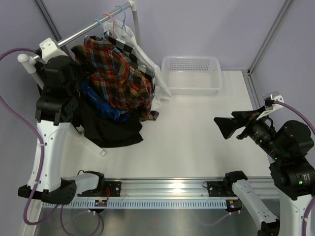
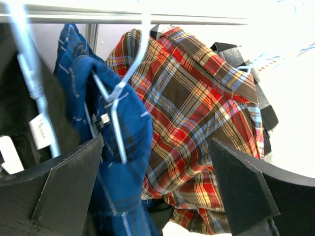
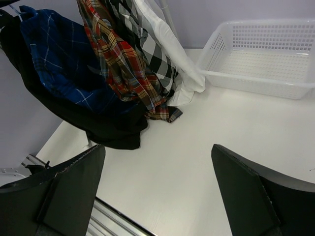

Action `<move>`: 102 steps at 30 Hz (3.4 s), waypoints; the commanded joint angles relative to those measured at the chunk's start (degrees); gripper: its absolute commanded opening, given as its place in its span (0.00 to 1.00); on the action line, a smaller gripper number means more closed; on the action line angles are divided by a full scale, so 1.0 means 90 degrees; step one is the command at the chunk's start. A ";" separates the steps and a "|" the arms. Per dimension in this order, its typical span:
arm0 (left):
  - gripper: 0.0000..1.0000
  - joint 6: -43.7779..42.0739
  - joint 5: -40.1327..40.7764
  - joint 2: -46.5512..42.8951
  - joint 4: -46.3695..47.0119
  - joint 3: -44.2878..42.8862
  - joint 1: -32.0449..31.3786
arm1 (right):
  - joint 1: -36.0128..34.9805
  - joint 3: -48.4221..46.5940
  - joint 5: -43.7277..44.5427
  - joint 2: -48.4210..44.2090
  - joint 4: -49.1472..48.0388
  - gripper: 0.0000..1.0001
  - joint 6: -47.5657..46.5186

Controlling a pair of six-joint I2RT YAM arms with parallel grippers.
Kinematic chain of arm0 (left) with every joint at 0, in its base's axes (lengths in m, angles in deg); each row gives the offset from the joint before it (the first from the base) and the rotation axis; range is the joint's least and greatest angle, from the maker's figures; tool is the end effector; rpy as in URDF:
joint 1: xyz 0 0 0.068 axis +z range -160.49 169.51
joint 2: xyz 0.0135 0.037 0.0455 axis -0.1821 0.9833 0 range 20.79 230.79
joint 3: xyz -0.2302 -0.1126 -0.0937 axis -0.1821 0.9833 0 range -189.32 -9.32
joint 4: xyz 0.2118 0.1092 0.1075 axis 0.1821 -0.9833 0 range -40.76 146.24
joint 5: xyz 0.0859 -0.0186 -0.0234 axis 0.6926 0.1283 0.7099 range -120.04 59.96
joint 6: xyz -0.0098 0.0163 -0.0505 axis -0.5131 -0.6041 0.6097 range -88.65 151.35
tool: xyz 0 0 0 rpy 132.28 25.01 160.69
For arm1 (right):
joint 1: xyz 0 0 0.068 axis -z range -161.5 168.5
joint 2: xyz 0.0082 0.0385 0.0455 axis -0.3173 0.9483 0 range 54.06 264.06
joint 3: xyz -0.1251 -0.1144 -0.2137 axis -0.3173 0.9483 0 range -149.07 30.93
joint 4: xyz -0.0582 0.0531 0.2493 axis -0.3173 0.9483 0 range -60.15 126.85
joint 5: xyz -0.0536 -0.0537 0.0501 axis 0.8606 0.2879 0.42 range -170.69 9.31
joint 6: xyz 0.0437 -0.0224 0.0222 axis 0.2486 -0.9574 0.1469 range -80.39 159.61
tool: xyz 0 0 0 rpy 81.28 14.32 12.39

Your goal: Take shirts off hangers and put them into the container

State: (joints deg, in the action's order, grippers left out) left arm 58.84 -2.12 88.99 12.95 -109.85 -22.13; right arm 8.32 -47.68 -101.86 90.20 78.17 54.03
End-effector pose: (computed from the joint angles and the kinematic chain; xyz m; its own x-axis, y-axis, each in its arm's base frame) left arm 0.1997 -0.0241 0.5202 -0.0398 -0.4082 -0.9120 -0.3273 0.8677 -0.3741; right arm 0.0505 0.0221 0.4680 -0.2265 0.1952 -0.9543 -0.4772 0.8318 0.2834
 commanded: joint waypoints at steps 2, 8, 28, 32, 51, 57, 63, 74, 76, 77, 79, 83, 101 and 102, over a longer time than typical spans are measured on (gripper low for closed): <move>0.94 0.0081 0.0432 0.0292 0.0249 -0.0343 -0.0015 | -0.0061 0.0062 -0.0148 -0.0070 0.0052 0.99 0.0020; 0.86 0.0013 0.0881 0.0664 0.0249 -0.0344 -0.0015 | -0.0051 0.0121 -0.0070 -0.0119 0.0061 1.00 -0.0049; 0.00 0.0071 0.0356 0.1162 0.0259 -0.0821 0.0014 | -0.0061 0.0209 0.0018 -0.0314 0.0140 0.99 -0.0059; 0.00 -0.0114 -0.0220 0.1123 0.0249 -0.1523 0.0004 | -0.0061 0.0189 0.0008 -0.0314 0.0120 1.00 -0.0049; 0.00 0.1380 -0.4078 -0.0576 0.0249 0.0125 -0.0181 | -0.0051 0.0189 -0.0099 -0.0158 -0.0104 1.00 0.0039; 0.00 0.1585 -0.5249 -0.0538 0.0259 -0.0060 -0.0562 | -0.0061 0.0053 -0.0392 0.0144 -0.0163 0.99 0.0029; 0.00 0.1702 -0.6246 -0.0157 0.0269 -0.1209 -0.0855 | -0.0061 -0.0405 -0.0772 0.0651 -0.0339 0.99 0.0273; 0.00 0.2766 -0.6491 0.0869 0.1105 -0.3625 -0.1129 | -0.0061 -0.1061 -0.0470 0.1277 -0.0222 0.99 0.0156; 0.00 0.3038 -0.6481 0.0791 0.1458 -0.3557 -0.1129 | -0.0061 -0.1012 -0.0480 0.1268 -0.0222 1.00 0.0156; 0.00 0.3137 -0.6452 0.0743 0.1827 -0.3402 -0.1129 | -0.0061 -0.0992 -0.0490 0.1239 -0.0231 0.99 0.0156; 0.00 0.3351 -0.6336 0.0518 0.2268 -0.2993 -0.1129 | -0.0061 -0.0914 -0.0480 0.1200 -0.0251 0.99 0.0156; 0.00 0.3353 -0.5956 0.0215 0.2524 -0.2066 -0.1314 | -0.0061 -0.0846 -0.0480 0.1141 -0.0241 1.00 0.0078; 0.00 0.2757 -0.1677 0.1620 0.4087 0.0829 -0.3677 | -0.0148 -0.0006 -0.1173 0.1277 -0.0612 0.99 0.0107; 0.00 0.2757 -0.1619 0.1901 0.4087 0.0761 -0.3736 | -0.0207 -0.0016 -0.1183 0.1297 -0.0622 0.99 0.0107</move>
State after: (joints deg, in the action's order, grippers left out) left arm 83.67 -24.96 103.97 43.60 -100.37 -54.92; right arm 7.97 -47.94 -108.94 101.26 75.04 54.53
